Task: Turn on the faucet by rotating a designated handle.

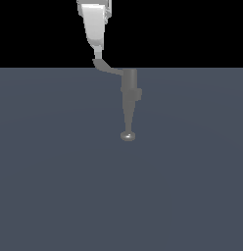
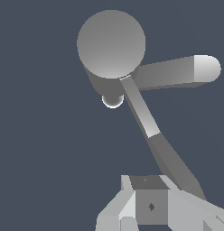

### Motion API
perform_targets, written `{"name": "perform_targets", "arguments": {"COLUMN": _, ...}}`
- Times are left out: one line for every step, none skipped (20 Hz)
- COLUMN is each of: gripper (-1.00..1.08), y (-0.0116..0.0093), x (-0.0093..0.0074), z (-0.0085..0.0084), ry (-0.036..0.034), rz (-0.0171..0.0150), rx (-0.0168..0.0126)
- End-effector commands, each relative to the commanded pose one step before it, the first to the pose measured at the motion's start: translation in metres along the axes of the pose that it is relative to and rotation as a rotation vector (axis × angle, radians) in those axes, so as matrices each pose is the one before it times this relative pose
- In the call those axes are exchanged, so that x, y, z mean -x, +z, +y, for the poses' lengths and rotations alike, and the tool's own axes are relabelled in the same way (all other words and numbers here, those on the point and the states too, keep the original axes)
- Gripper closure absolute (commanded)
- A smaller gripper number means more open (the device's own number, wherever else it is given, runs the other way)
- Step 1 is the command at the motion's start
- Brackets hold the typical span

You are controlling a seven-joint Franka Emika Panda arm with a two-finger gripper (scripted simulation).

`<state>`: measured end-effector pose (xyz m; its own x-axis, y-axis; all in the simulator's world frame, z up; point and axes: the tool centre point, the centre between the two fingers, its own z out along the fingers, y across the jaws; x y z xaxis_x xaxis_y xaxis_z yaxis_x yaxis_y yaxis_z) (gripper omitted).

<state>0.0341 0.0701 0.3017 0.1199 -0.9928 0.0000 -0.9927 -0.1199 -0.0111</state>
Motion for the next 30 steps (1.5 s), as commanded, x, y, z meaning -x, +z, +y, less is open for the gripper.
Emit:
{"name": "perform_targets", "arguments": {"gripper": 1.08, "y": 0.00362, "x": 0.00054, "z": 0.01022, "ry": -0.00099, "rz": -0.00021, "rx": 0.01125}}
{"name": "perform_targets", "arguments": {"gripper": 1.08, "y": 0.0, "x": -0.00007, "z": 0.00282, "ry": 0.0, "rz": 0.0, "rx": 0.0}}
{"name": "perform_targets", "arguments": {"gripper": 1.08, "y": 0.0, "x": -0.00007, "z": 0.00283, "ry": 0.0, "rz": 0.0, "rx": 0.0}}
{"name": "perform_targets", "arguments": {"gripper": 1.08, "y": -0.00001, "x": -0.00007, "z": 0.00285, "ry": 0.0, "rz": 0.0, "rx": 0.0}}
{"name": "perform_targets", "arguments": {"gripper": 1.08, "y": -0.00001, "x": -0.00007, "z": 0.00286, "ry": 0.0, "rz": 0.0, "rx": 0.0}}
{"name": "perform_targets", "arguments": {"gripper": 1.08, "y": 0.0, "x": 0.0, "z": 0.0, "ry": 0.0, "rz": 0.0, "rx": 0.0}}
{"name": "perform_targets", "arguments": {"gripper": 1.08, "y": -0.00354, "x": 0.00022, "z": -0.0053, "ry": -0.00042, "rz": -0.00005, "rx": -0.01028}}
{"name": "perform_targets", "arguments": {"gripper": 1.08, "y": -0.00011, "x": -0.00273, "z": 0.00306, "ry": 0.0, "rz": 0.0, "rx": 0.0}}
{"name": "perform_targets", "arguments": {"gripper": 1.08, "y": 0.00046, "x": -0.00279, "z": 0.0028, "ry": 0.00006, "rz": -0.00003, "rx": 0.00097}}
{"name": "perform_targets", "arguments": {"gripper": 1.08, "y": -0.00011, "x": -0.00277, "z": 0.00311, "ry": 0.0, "rz": 0.0, "rx": 0.0}}
{"name": "perform_targets", "arguments": {"gripper": 1.08, "y": 0.00028, "x": -0.00282, "z": 0.00293, "ry": 0.00004, "rz": -0.00002, "rx": 0.00069}}
{"name": "perform_targets", "arguments": {"gripper": 1.08, "y": 0.00028, "x": -0.00284, "z": 0.00295, "ry": 0.00004, "rz": -0.00001, "rx": 0.00069}}
{"name": "perform_targets", "arguments": {"gripper": 1.08, "y": -0.00011, "x": -0.00283, "z": 0.00317, "ry": 0.0, "rz": 0.0, "rx": 0.0}}
{"name": "perform_targets", "arguments": {"gripper": 1.08, "y": 0.00028, "x": -0.00288, "z": 0.00299, "ry": 0.00005, "rz": -0.00001, "rx": 0.00069}}
{"name": "perform_targets", "arguments": {"gripper": 1.08, "y": 0.00028, "x": -0.0029, "z": 0.00301, "ry": 0.00005, "rz": -0.00001, "rx": 0.00069}}
{"name": "perform_targets", "arguments": {"gripper": 1.08, "y": -0.00011, "x": -0.0029, "z": 0.00323, "ry": 0.0, "rz": 0.0, "rx": 0.0}}
{"name": "perform_targets", "arguments": {"gripper": 1.08, "y": 0.00027, "x": -0.00295, "z": 0.00305, "ry": 0.00005, "rz": 0.0, "rx": 0.00069}}
{"name": "perform_targets", "arguments": {"gripper": 1.08, "y": 0.00027, "x": -0.00297, "z": 0.00307, "ry": 0.00006, "rz": 0.0, "rx": 0.00069}}
{"name": "perform_targets", "arguments": {"gripper": 1.08, "y": -0.00011, "x": -0.00296, "z": 0.00329, "ry": 0.0, "rz": 0.0, "rx": 0.0}}
{"name": "perform_targets", "arguments": {"gripper": 1.08, "y": 0.00026, "x": -0.00301, "z": 0.00311, "ry": 0.00006, "rz": 0.00001, "rx": 0.00069}}
{"name": "perform_targets", "arguments": {"gripper": 1.08, "y": 0.00026, "x": -0.00303, "z": 0.00313, "ry": 0.00006, "rz": 0.00001, "rx": 0.00069}}
{"name": "perform_targets", "arguments": {"gripper": 1.08, "y": -0.00011, "x": -0.00302, "z": 0.00335, "ry": 0.0, "rz": 0.0, "rx": 0.0}}
{"name": "perform_targets", "arguments": {"gripper": 1.08, "y": 0.00025, "x": -0.00307, "z": 0.00317, "ry": 0.00007, "rz": 0.00002, "rx": 0.00069}}
{"name": "perform_targets", "arguments": {"gripper": 1.08, "y": 0.00025, "x": -0.0031, "z": 0.00319, "ry": 0.00008, "rz": 0.00003, "rx": 0.00069}}
{"name": "perform_targets", "arguments": {"gripper": 1.08, "y": -0.00012, "x": -0.00309, "z": 0.00341, "ry": 0.0, "rz": 0.0, "rx": 0.0}}
{"name": "perform_targets", "arguments": {"gripper": 1.08, "y": 0.00038, "x": -0.00316, "z": 0.00314, "ry": 0.00013, "rz": 0.00007, "rx": 0.00097}}
{"name": "perform_targets", "arguments": {"gripper": 1.08, "y": -0.00012, "x": -0.00315, "z": 0.00344, "ry": 0.0, "rz": 0.0, "rx": 0.0}}
{"name": "perform_targets", "arguments": {"gripper": 1.08, "y": 0.00036, "x": -0.00323, "z": 0.00318, "ry": 0.00016, "rz": 0.00011, "rx": 0.00096}}
{"name": "perform_targets", "arguments": {"gripper": 1.08, "y": 0.0, "x": 0.0, "z": 0.0, "ry": 0.0, "rz": 0.0, "rx": 0.0}}
{"name": "perform_targets", "arguments": {"gripper": 1.08, "y": -0.00321, "x": 0.00994, "z": -0.00618, "ry": -0.01259, "rz": -0.00066, "rx": -0.00946}}
